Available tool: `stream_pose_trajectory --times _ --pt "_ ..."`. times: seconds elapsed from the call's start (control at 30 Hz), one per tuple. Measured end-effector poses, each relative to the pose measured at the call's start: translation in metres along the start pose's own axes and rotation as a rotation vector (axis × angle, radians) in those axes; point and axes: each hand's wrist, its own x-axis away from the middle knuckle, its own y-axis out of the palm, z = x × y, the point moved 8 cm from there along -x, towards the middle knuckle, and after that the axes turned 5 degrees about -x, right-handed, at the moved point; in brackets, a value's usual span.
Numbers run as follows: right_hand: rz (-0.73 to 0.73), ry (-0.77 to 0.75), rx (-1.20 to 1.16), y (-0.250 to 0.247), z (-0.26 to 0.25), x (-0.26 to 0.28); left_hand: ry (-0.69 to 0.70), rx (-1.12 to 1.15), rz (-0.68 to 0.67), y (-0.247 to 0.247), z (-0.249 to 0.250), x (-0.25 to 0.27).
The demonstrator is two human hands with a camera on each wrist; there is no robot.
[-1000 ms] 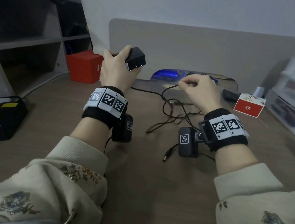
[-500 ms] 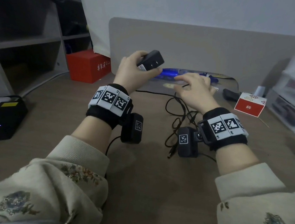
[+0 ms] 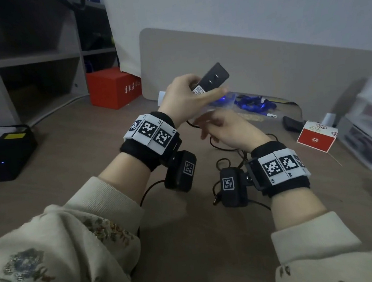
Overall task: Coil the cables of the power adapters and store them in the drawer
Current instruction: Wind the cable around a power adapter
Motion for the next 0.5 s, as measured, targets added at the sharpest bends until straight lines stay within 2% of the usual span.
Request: stream_pose_trajectory --times 0.13,0.23,0.4,0.5 --pt "0.122 -0.046 -0.059 -0.016 0.0 0.003 0.051 -0.214 0.088 -0.019 -0.001 0.0" --pt "0.178 -0.037 -0.06 -0.021 0.001 0.003 0.061 -0.333 0.095 -0.022 -0.008 -0.003" --pt "0.294 -0.034 0.018 -0.033 0.006 0.003 0.054 -0.402 -0.061 -0.007 -0.018 -0.004" --pt "0.353 -0.042 0.046 -0.04 0.007 0.006 0.105 -0.401 -0.158 0.002 -0.018 -0.004"
